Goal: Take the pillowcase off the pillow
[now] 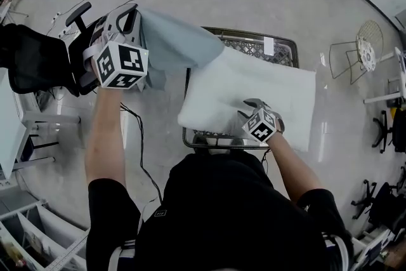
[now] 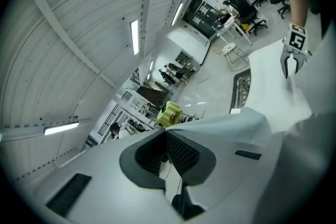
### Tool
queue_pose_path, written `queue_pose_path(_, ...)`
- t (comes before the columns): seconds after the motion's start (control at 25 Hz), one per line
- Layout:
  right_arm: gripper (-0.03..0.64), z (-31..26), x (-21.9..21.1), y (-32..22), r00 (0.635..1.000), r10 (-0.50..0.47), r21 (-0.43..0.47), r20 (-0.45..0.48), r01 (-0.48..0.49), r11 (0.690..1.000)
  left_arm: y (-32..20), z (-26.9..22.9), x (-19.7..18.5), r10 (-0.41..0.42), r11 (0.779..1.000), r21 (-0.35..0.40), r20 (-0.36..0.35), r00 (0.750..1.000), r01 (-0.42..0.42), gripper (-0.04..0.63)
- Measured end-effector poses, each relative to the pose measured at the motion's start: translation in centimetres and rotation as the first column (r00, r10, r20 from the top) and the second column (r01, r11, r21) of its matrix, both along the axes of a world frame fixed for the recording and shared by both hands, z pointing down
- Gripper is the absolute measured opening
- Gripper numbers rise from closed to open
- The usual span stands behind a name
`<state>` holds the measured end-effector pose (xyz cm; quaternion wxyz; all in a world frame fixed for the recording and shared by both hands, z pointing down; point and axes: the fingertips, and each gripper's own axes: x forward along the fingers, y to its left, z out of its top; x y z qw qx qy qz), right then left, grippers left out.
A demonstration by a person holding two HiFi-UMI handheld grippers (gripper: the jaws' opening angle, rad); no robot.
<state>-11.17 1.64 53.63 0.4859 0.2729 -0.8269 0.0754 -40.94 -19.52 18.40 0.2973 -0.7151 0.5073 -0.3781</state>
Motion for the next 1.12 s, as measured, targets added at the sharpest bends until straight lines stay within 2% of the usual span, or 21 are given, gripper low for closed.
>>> queue_pose_path(0.16, 0.179, -0.6, 3.6, -1.4, 0.998, 0.062, 0.016, 0.024, -0.062, 0.998, 1.0, -3.8, 3.7, 0.035, 0.998, 0.054, -0.001, 0.999, -0.035, 0.006)
queue_pose_path(0.32, 0.179, -1.0, 5.6, -1.7, 0.997, 0.058, 0.024, 0.047, -0.059, 0.998, 2.3, -6.8, 7.7, 0.058, 0.993, 0.102, 0.016, 0.998, -0.059, 0.006)
queue_pose_path(0.56, 0.179, -1.5, 9.0, -1.5, 0.995, 0.046, 0.029, 0.087, -0.049, 0.998, 4.8, -13.7, 13.7, 0.107, 0.973, 0.213, -0.065, 0.992, -0.091, 0.006)
queue_pose_path(0.64, 0.179, -1.8, 10.0, -1.6, 0.994, 0.043, 0.037, 0.098, -0.047, 0.998, 5.5, -16.1, 16.2, 0.14, 0.962, 0.245, -0.071, 0.988, -0.118, 0.006)
queue_pose_path(0.88, 0.179, -3.8, 13.6, -2.6, 0.985, 0.063, 0.078, 0.161, -0.076, 0.994, 8.4, -22.0, 25.2, 0.262, 0.929, 0.292, -0.089, 0.961, -0.226, 0.006)
queue_pose_path(1.0, 0.179, -4.8, 15.4, -2.9, 0.978, 0.07, 0.1, 0.197, -0.091, 0.991, 9.5, -22.4, 30.1, 0.308, 0.911, 0.309, -0.066, 0.949, -0.274, 0.006)
queue_pose_path(1.12, 0.179, -5.6, 17.3, -3.0, 0.97, 0.085, 0.115, 0.228, -0.114, 0.987, 11.0, -21.8, 34.6, 0.369, 0.898, 0.293, -0.095, 0.925, -0.328, 0.007)
